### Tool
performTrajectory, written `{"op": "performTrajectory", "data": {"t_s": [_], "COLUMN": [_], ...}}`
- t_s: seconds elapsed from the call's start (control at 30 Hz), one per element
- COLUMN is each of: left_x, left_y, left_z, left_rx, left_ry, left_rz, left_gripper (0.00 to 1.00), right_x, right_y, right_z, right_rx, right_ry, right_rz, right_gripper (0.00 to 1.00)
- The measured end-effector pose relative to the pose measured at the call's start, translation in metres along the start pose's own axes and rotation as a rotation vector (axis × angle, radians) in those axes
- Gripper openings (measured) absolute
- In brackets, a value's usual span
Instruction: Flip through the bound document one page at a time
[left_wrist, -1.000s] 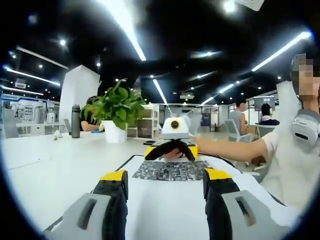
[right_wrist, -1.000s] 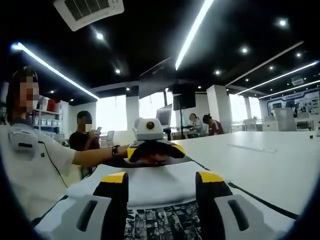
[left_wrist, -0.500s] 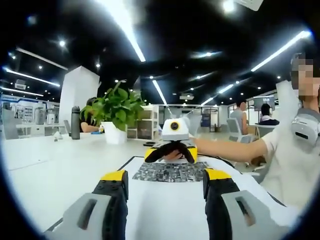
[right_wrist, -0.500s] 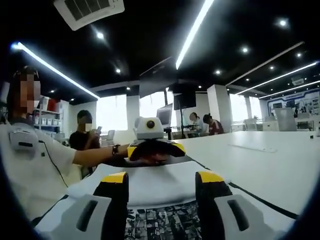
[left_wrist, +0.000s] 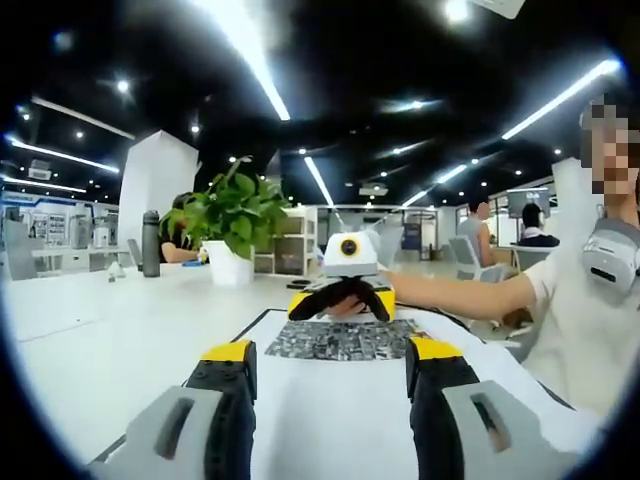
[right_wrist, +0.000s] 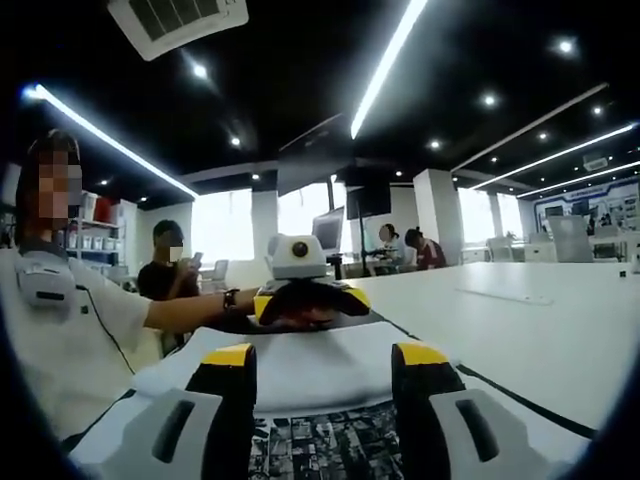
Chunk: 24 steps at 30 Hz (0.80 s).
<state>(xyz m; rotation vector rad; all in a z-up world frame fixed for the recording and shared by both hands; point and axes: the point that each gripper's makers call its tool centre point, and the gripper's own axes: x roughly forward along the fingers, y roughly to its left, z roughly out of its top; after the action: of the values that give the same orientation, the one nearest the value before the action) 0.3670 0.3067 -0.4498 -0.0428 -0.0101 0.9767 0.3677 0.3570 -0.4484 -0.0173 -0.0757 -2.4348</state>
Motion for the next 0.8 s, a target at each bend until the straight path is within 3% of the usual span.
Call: {"op": "performTrajectory", "data": {"t_s": [0.13,0.17,0.33,0.53,0.6,0.67,0.8], "left_x": [0.003,0.002,-0.008,-0.018,-0.018,-0.021,-0.018], "left_y": [-0.01,-0.003,0.049,0.076,0.07,0.078,0.065], "left_z": [-0.003,-0.002,0.003,0.015,0.017,0.022,0.024], "left_rx": [0.004,-0.041,-0.037,-0.012,-0.005,-0.016,-0.001], "left_ry": [0.004,-0.003,-0.01,-0.034,-0.041,-0.056,-0.055], "left_rz": [0.004,0.005,0.019,0.061,0.067,0.068,0.075], "left_gripper": [0.61,0.61,0.59,0.58,0.57,0.57,0.57], "right_x": [-0.001,-0.001,-0.001,-0.002,-0.002,-0.002,-0.001], "right_y": [-0.001,-0.002,-0.002,-0.004,-0.005,-0.006,-0.004], "right_z": [0.002,0.003,0.003,0.007,0.008,0.007,0.006], "right_rx": [0.006,0.007,0.006,0.018,0.023,0.022,0.013], "right_ry": [-0.011,-0.013,-0.013,-0.036,-0.04,-0.035,-0.028], "right_rz": [-0.004,-0.005,-0.015,-0.023,-0.026,-0.03,-0.024], "right_gripper": [0.57,0.57,0.57,0.57,0.56,0.56,0.56]}}
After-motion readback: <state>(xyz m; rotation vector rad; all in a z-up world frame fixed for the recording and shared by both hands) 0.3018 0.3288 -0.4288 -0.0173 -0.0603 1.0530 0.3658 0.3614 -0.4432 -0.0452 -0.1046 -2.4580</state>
